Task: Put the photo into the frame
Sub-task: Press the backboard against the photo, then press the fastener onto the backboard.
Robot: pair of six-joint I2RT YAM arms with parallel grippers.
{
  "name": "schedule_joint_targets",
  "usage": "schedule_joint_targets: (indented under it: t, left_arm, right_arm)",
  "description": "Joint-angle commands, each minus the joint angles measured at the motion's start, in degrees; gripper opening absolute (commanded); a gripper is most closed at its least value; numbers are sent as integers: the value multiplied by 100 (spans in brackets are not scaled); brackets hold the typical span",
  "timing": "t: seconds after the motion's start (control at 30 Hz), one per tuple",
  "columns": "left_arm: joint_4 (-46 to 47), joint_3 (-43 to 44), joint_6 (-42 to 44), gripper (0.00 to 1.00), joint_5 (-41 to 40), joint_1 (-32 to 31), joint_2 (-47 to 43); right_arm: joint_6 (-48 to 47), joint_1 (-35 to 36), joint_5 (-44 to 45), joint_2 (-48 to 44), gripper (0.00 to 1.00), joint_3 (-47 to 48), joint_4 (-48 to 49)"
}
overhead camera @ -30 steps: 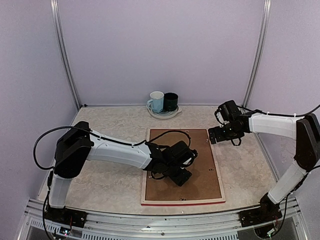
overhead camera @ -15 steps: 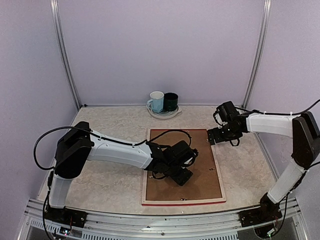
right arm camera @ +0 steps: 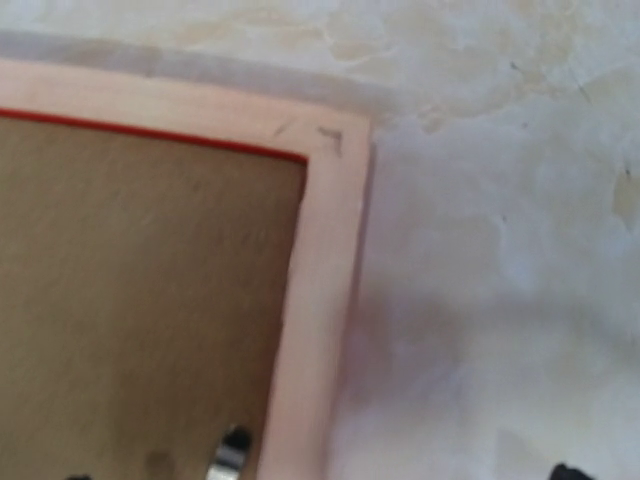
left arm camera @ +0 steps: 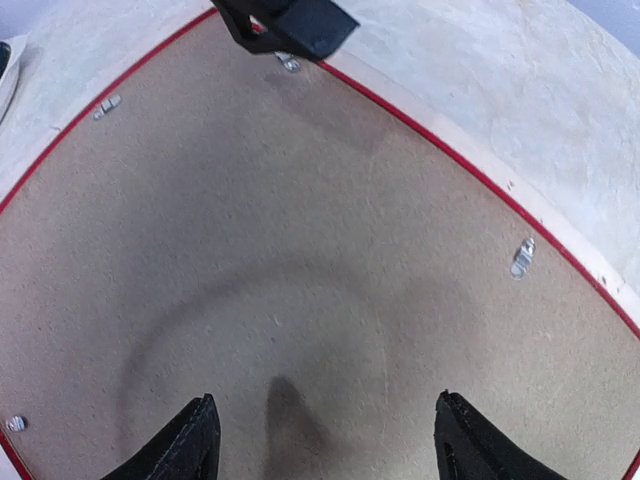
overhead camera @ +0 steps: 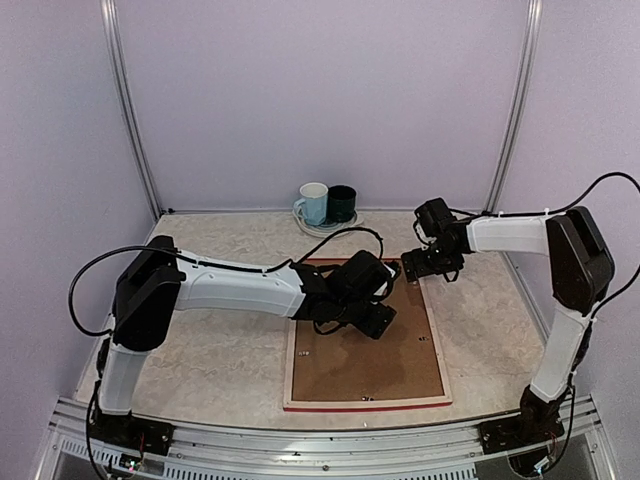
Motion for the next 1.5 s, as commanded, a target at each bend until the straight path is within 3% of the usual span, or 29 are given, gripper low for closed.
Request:
schedule_joint_targets:
  t: [0.0, 0.37, 0.6, 1.47]
  left_arm:
    - [244, 334, 182, 73, -129, 133, 392]
    - [655, 557, 305, 72, -157, 479, 808]
    - [433, 618, 234, 72, -81, 501, 1041]
    - [286, 453, -211, 70, 126, 579, 1277]
  right_arm:
    - [36, 34, 374, 339, 99, 361, 30]
    - [58, 10, 716, 812, 96, 677, 60]
    - [-24, -27, 887, 1039, 91, 791, -48]
    - [-26, -28, 827, 401, 72, -407, -48]
